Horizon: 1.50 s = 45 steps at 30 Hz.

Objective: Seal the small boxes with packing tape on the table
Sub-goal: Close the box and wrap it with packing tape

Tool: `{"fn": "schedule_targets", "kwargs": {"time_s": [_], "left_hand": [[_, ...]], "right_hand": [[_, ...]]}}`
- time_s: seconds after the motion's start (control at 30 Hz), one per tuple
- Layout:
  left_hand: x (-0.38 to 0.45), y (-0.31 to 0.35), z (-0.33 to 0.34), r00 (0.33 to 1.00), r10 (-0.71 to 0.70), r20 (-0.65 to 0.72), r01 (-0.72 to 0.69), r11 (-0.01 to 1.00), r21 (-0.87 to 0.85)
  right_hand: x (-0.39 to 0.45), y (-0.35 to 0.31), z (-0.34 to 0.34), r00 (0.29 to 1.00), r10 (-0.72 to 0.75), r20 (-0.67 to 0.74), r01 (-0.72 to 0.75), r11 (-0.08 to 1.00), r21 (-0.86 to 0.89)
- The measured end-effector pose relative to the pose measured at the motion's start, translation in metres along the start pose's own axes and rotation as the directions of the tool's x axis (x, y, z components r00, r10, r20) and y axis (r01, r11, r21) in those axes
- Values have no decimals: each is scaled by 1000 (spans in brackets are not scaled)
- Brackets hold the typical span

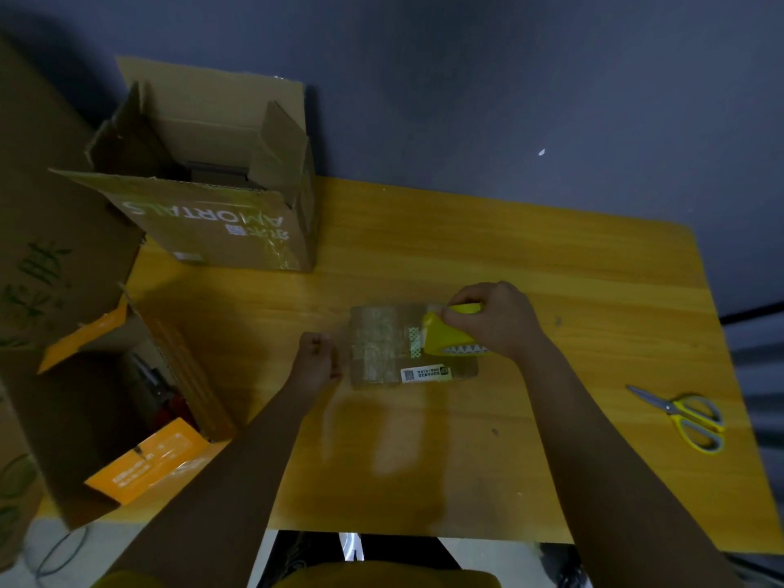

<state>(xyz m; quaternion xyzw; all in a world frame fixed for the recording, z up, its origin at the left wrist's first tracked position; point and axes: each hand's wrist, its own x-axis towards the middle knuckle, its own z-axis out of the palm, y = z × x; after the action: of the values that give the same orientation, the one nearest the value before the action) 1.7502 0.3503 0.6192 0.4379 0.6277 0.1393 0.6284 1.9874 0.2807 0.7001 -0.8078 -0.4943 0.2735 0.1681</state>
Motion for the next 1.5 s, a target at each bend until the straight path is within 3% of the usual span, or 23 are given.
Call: {"fn": "schedule_targets", "kwargs": {"time_s": [0.8, 0.9, 1.17, 1.3, 1.4, 1.5], "left_hand": [[16, -15, 14, 997, 48, 55, -47, 999, -28], [26, -21, 14, 999, -1, 38, -1, 998, 61], [25, -21, 20, 999, 34, 13, -36, 958, 286], [30, -21, 20, 998, 18, 68, -43, 922, 384], [34, -19, 15, 992, 23, 122, -84, 849, 522], [32, -17, 11, 977, 48, 207, -181, 692, 698]], "right_hand": [[-3, -7, -2, 1000, -5, -10, 5, 1000, -25], [-2, -5, 0, 1000, 0, -10, 0, 1000, -12], [-4, -7, -1, 999, -19, -47, 19, 1000, -15], [-4, -8, 2, 999, -14, -52, 13, 999, -29], [-3, -11, 6, 997, -28, -70, 24, 998, -59], [-1, -13, 5, 998, -22, -60, 17, 997, -74]]}}
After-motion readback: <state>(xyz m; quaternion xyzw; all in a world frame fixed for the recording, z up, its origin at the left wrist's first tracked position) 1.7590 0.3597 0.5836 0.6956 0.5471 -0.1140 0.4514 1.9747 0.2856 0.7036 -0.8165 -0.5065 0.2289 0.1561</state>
